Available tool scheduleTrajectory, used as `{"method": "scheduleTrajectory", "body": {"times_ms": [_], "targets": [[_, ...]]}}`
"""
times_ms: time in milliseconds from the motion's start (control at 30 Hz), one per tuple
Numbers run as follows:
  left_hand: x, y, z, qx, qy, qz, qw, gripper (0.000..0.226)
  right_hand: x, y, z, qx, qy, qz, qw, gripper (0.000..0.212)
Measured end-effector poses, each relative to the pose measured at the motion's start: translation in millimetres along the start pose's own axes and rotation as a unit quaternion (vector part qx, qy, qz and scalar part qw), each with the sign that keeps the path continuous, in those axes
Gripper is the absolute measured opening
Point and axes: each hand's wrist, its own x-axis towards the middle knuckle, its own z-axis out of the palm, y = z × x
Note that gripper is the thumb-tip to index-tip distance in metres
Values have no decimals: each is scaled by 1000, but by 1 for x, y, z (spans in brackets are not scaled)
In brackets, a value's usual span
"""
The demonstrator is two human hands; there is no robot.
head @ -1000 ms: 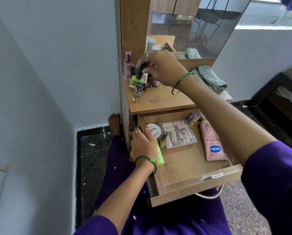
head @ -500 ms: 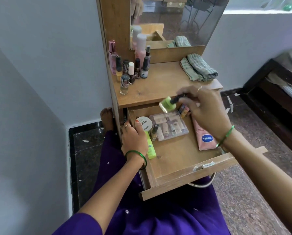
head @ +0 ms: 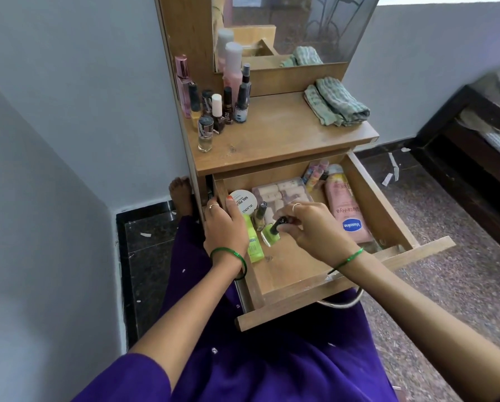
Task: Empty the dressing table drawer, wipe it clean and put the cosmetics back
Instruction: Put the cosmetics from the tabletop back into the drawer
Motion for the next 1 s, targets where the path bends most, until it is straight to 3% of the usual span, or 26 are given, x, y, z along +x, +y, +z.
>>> {"method": "scheduleTrajectory", "body": {"times_ms": [700, 1000], "targets": [[0, -1, -1, -1, 3, 10, 1000, 42, 14, -2, 15, -75, -30, 7, 997, 21], [1, -2, 0, -5, 5, 13, 1000, 41, 11, -5, 20, -55, -30, 10, 998, 18]]}}
